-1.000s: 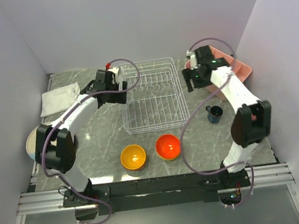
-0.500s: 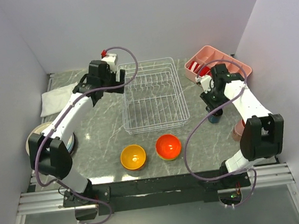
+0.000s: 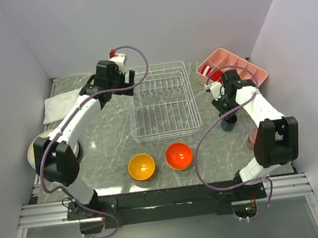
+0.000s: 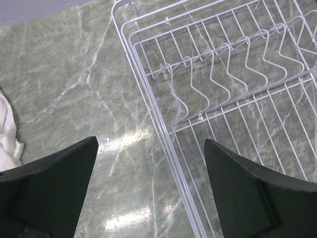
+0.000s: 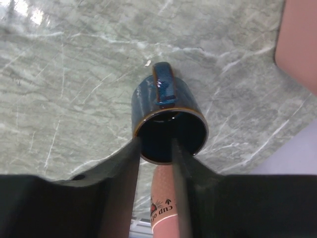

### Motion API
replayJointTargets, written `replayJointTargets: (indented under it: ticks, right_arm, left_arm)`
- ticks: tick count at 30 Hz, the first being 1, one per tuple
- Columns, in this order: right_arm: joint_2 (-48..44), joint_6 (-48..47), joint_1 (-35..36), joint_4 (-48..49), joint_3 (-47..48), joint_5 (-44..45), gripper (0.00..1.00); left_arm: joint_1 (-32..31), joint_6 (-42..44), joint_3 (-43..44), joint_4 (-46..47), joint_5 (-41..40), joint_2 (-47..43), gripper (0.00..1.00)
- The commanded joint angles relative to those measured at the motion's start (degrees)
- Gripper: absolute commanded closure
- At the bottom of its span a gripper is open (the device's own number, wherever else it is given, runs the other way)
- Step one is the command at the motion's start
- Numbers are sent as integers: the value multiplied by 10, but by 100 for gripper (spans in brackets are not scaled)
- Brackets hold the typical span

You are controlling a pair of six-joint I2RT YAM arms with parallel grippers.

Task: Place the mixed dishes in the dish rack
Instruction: Pick up the cup at the center of the board.

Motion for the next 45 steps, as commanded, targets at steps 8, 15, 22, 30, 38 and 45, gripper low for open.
replayJointTargets:
  ticks: [8, 15, 22, 30, 38, 45]
  right_arm:
    - [27, -6, 9, -25, 17, -29, 49]
    - [59, 5, 9, -20, 7, -22, 55]
    - [81, 19, 10, -18, 41, 1, 100]
    - [62, 23, 10, -143, 255, -79, 100]
    - [278, 112, 24, -294, 814, -337, 100]
    - [143, 469, 24, 294, 407, -616, 100]
  left_arm:
    - [-4, 12, 9, 21, -4, -1, 4]
    - [-5, 16, 11, 21, -10, 3, 4]
    - [-5, 18, 18, 21, -12, 5, 4]
    - [1, 16, 52, 14, 15, 6, 4]
    - [76, -43, 94, 130, 396, 40, 4]
    - [131, -402, 44, 490, 639, 128, 4]
